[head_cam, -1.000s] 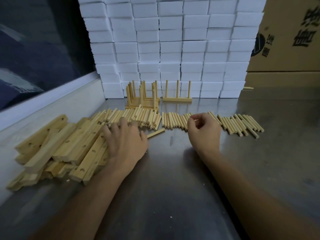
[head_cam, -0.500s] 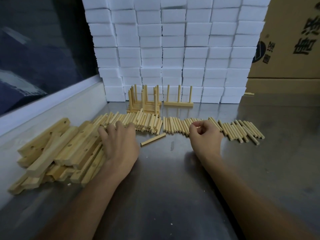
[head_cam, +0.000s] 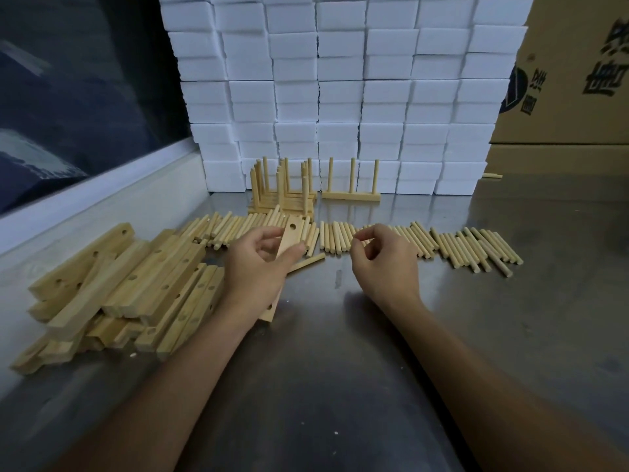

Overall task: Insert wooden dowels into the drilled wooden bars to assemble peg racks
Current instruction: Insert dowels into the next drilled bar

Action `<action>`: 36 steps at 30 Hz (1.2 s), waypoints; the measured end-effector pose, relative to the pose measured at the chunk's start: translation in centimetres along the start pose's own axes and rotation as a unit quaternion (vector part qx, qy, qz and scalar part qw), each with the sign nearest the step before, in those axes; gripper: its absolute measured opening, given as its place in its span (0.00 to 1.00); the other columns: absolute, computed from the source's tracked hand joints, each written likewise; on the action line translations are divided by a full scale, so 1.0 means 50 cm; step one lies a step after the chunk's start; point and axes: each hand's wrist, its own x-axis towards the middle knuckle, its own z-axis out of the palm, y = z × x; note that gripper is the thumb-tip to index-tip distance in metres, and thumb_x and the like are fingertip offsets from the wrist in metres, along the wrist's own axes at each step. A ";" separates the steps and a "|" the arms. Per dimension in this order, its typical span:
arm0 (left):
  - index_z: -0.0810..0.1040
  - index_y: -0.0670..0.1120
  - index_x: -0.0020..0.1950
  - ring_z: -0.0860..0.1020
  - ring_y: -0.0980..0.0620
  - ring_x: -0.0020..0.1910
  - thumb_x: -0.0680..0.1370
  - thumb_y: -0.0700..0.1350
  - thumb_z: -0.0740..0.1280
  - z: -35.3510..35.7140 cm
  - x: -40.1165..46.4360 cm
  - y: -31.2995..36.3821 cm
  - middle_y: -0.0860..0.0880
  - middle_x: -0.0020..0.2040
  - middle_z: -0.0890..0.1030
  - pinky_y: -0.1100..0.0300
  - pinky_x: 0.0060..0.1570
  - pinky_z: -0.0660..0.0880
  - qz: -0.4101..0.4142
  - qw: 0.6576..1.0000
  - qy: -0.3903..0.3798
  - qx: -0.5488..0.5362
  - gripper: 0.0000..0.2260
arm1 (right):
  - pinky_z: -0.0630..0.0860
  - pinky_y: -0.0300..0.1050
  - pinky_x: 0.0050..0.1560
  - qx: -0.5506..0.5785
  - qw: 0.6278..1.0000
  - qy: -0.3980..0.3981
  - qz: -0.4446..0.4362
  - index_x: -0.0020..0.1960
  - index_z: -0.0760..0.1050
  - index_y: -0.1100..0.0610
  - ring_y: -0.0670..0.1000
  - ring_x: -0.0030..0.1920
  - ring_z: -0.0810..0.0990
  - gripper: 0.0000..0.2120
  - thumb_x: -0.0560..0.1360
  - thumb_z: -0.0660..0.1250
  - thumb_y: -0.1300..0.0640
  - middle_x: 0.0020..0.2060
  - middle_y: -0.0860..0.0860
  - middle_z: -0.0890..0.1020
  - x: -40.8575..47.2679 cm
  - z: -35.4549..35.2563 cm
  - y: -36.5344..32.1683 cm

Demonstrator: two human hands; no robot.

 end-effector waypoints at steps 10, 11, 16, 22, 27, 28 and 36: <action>0.74 0.42 0.49 0.65 0.51 0.19 0.83 0.49 0.56 0.002 -0.012 0.013 0.44 0.32 0.74 0.63 0.22 0.64 -0.208 0.916 -0.120 -0.320 0.13 | 0.68 0.31 0.32 -0.022 0.999 -0.019 -0.027 0.49 0.78 0.49 0.41 0.29 0.76 0.03 0.77 0.68 0.55 0.28 0.42 0.77 0.000 0.003 0.002; 0.76 0.41 0.49 0.65 0.51 0.20 0.83 0.48 0.56 0.000 -0.013 0.014 0.43 0.32 0.73 0.62 0.23 0.65 -0.215 0.905 -0.118 -0.348 0.14 | 0.68 0.31 0.32 -0.024 0.999 -0.026 -0.032 0.49 0.78 0.49 0.41 0.29 0.76 0.03 0.77 0.68 0.55 0.28 0.42 0.77 -0.001 0.003 0.002; 0.76 0.40 0.54 0.82 0.46 0.35 0.84 0.44 0.55 0.001 -0.010 0.013 0.42 0.40 0.83 0.53 0.38 0.79 -0.218 0.898 -0.117 -0.363 0.12 | 0.71 0.37 0.30 -0.007 0.995 -0.033 -0.095 0.46 0.77 0.49 0.44 0.29 0.76 0.05 0.78 0.67 0.49 0.24 0.43 0.76 -0.009 0.000 -0.007; 0.67 0.40 0.70 0.84 0.43 0.52 0.86 0.44 0.50 0.001 -0.003 0.002 0.42 0.54 0.85 0.52 0.41 0.83 -0.210 0.898 -0.138 -0.360 0.15 | 0.78 0.48 0.36 -0.021 0.981 -0.105 -0.163 0.51 0.79 0.51 0.42 0.31 0.78 0.18 0.78 0.62 0.38 0.29 0.44 0.80 -0.018 0.000 -0.017; 0.66 0.42 0.73 0.84 0.43 0.54 0.86 0.43 0.50 -0.001 0.005 -0.003 0.42 0.55 0.85 0.49 0.47 0.81 -0.214 0.892 -0.143 -0.373 0.16 | 0.79 0.48 0.37 -0.047 0.970 -0.144 -0.189 0.53 0.80 0.51 0.41 0.31 0.78 0.17 0.74 0.69 0.38 0.29 0.42 0.79 -0.018 0.002 -0.015; 0.66 0.42 0.73 0.84 0.43 0.54 0.86 0.43 0.51 -0.001 0.007 -0.003 0.42 0.55 0.85 0.50 0.47 0.81 -0.212 0.891 -0.146 -0.373 0.16 | 0.79 0.48 0.37 -0.049 0.968 -0.153 -0.193 0.52 0.80 0.51 0.41 0.31 0.78 0.17 0.74 0.69 0.38 0.29 0.42 0.80 -0.017 0.002 -0.015; 0.77 0.42 0.61 0.77 0.51 0.30 0.86 0.47 0.54 -0.001 0.016 -0.008 0.47 0.36 0.81 0.54 0.35 0.80 -0.242 0.881 -0.103 -0.394 0.15 | 0.71 0.41 0.32 -0.054 0.972 -0.135 -0.187 0.44 0.81 0.51 0.41 0.30 0.75 0.16 0.78 0.64 0.40 0.27 0.40 0.75 -0.013 0.008 -0.003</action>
